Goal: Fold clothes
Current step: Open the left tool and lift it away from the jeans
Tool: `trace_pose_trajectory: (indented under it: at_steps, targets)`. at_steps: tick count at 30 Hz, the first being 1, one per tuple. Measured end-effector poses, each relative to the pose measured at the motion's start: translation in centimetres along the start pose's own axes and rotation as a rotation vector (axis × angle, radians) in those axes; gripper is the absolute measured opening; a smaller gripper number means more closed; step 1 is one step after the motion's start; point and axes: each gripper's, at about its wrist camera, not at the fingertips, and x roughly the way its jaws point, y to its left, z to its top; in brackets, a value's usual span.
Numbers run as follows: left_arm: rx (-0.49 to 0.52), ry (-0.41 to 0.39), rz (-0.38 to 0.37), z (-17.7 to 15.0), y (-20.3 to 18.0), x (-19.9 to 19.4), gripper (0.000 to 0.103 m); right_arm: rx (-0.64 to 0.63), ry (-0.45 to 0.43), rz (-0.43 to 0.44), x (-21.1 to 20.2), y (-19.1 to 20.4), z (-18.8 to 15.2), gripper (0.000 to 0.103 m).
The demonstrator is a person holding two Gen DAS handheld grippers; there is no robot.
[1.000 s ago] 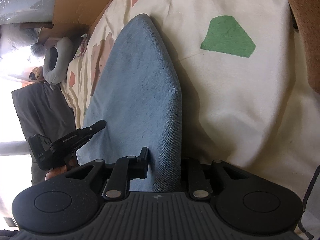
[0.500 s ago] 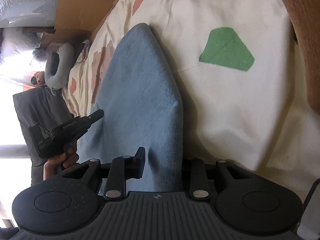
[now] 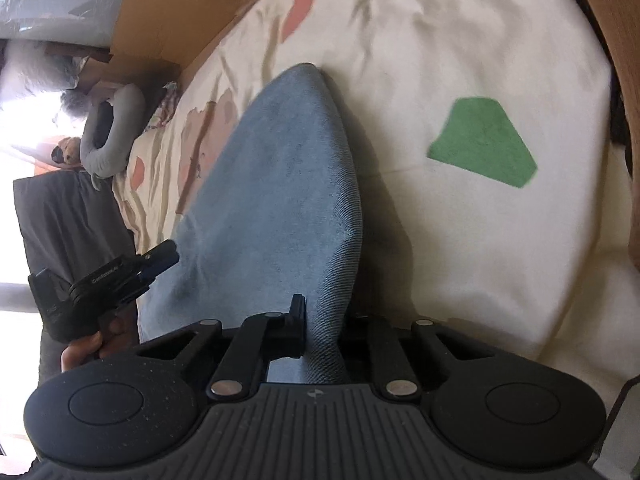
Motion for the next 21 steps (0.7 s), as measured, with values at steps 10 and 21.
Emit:
trace_pose_trajectory:
  at_steps: [10, 21]
  targets:
    - [-0.056, -0.031, 0.039, -0.2, 3.1, -6.1, 0.058, -0.098, -0.02, -0.047, -1.9, 6.8, -0.5, 0.006]
    - [-0.09, -0.067, 0.084, 0.1, 7.3, -12.5, 0.07, -0.207, -0.007, -0.126, -3.6, 14.9, -1.2, 0.006]
